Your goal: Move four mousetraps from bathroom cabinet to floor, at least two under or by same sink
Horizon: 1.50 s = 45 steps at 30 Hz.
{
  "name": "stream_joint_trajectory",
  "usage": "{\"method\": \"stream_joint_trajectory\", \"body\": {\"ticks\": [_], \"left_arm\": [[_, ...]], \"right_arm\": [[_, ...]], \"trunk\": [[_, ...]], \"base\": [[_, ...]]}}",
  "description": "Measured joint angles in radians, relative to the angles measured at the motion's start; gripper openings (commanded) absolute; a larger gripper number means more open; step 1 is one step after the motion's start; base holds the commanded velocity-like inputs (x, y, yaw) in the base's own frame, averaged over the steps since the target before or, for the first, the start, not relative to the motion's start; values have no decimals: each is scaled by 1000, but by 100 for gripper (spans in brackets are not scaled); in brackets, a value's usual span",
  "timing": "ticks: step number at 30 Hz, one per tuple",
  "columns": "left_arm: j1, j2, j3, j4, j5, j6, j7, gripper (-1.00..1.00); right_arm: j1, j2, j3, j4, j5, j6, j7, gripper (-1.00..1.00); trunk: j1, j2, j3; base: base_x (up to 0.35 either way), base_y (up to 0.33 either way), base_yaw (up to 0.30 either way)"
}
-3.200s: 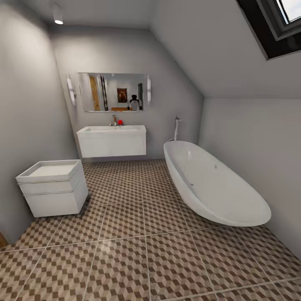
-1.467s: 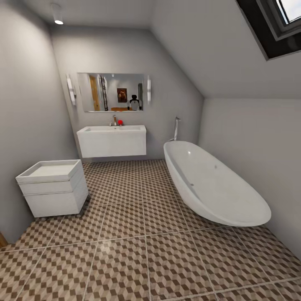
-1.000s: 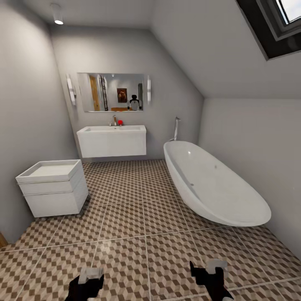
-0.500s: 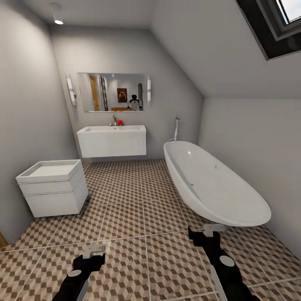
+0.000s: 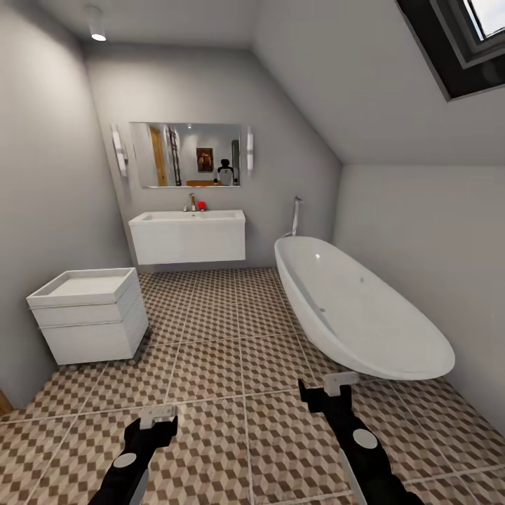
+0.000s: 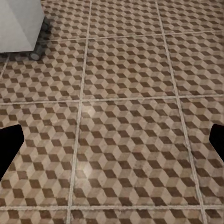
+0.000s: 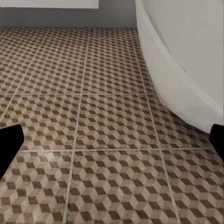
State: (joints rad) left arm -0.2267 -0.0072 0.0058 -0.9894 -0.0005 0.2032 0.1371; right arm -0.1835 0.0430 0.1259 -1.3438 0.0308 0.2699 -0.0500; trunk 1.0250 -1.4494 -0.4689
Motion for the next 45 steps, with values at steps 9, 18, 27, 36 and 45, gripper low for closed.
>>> {"method": "stream_joint_trajectory", "body": {"ticks": [9, 18, 27, 36, 45], "left_arm": [[0, -3, -3, -1, 1, 0, 0, 100], [0, -5, -3, 0, 2, 0, 0, 100], [0, -14, -4, 1, 2, 1, 0, 100], [0, -20, -4, 6, 2, 1, 0, 100], [0, -29, -7, 7, -2, 1, -1, 100]], "right_arm": [[0, 1, 9, 0, 1, 3, -1, 100], [0, 1, 9, -2, 1, 3, -2, 100], [0, 1, 9, -2, 1, 3, -2, 100], [0, 1, 9, -1, 1, 3, -2, 100], [0, 2, 9, -1, 3, 3, -3, 100]], "trunk": [[0, 0, 1], [0, 0, 8], [0, 0, 11], [0, 0, 11], [0, 0, 11]], "base": [[0, 0, -38], [0, 0, -196], [0, 0, -73], [0, 0, 136], [0, 0, 256]]}}
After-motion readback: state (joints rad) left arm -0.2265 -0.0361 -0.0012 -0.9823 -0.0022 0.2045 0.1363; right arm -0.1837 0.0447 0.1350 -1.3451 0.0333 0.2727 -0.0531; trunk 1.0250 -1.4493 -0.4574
